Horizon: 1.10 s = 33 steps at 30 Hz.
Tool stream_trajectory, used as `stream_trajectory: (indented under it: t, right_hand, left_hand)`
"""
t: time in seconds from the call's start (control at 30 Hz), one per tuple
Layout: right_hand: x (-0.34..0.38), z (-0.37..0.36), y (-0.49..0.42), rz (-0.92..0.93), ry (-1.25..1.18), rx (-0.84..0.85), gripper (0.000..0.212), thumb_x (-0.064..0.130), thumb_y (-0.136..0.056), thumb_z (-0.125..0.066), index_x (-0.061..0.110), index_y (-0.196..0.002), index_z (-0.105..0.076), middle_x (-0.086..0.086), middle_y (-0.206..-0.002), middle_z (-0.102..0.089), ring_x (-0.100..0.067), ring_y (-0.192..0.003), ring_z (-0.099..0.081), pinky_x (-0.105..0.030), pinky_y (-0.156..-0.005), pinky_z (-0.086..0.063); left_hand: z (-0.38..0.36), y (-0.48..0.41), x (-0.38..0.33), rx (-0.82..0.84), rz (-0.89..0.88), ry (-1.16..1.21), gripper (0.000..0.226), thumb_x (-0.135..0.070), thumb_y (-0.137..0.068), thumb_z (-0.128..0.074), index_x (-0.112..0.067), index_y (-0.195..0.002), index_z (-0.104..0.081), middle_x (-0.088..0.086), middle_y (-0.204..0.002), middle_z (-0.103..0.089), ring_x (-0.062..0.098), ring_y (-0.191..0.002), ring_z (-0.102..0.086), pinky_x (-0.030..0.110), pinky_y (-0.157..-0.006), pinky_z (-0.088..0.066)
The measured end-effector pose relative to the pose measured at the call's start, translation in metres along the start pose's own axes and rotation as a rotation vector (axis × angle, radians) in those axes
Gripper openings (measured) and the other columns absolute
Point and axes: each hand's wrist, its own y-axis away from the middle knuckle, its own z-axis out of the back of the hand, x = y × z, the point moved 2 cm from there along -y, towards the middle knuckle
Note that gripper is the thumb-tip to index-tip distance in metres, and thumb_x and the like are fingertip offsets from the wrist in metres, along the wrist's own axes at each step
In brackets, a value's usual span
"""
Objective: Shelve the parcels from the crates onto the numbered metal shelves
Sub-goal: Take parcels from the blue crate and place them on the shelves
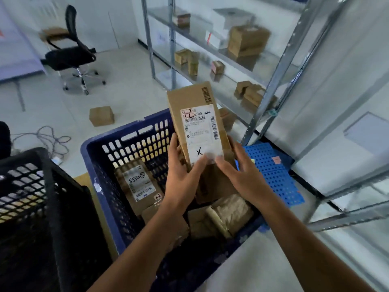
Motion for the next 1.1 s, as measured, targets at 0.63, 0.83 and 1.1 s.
stream_trajectory:
  t: [0.63,0.83,1.1]
  right_hand:
    - [-0.088,0.209,0.423,-0.249,-0.379,-0.867,0.068,0.057,-0.088,-0.067,0.057,-0.148,-0.035,0.010,-0.135,-0.066,-0.017,-0.120,-0.069,-0.052,-0.098,-0.059]
    - [-0.110,0.228,0.515,-0.316,-0.386,-1.104,0.063,0.050,-0.092,-0.067,0.055,-0.148,-0.037,0.015,-0.130,-0.069,-0.016,-0.116,-0.071,-0.040,-0.081,-0.064]
    - [-0.108,0.258,0.590,-0.425,-0.327,-1.425,0.065,0.057,-0.093,-0.067,0.056,-0.150,-0.035,0.017,-0.135,-0.065,-0.009,-0.117,-0.069,-0.040,-0.083,-0.065]
  left_hand:
    - [-0.272,0.228,0.053,0.728,-0.393,-0.905,0.061,-0.049,-0.102,-0.053,-0.031,-0.157,-0.037,0.001,-0.166,-0.032,0.026,-0.156,-0.019,0.046,-0.126,-0.017]
    - [-0.352,0.277,0.089,1.020,-0.497,-1.029,0.067,-0.061,-0.099,-0.046,-0.047,-0.159,-0.019,-0.006,-0.172,-0.010,0.026,-0.159,0.007,0.054,-0.127,-0.002]
    - [-0.465,0.319,0.102,1.324,-0.709,-0.998,0.070,-0.070,-0.097,-0.035,-0.054,-0.158,-0.005,-0.010,-0.172,0.001,0.028,-0.157,0.016,0.053,-0.124,0.003]
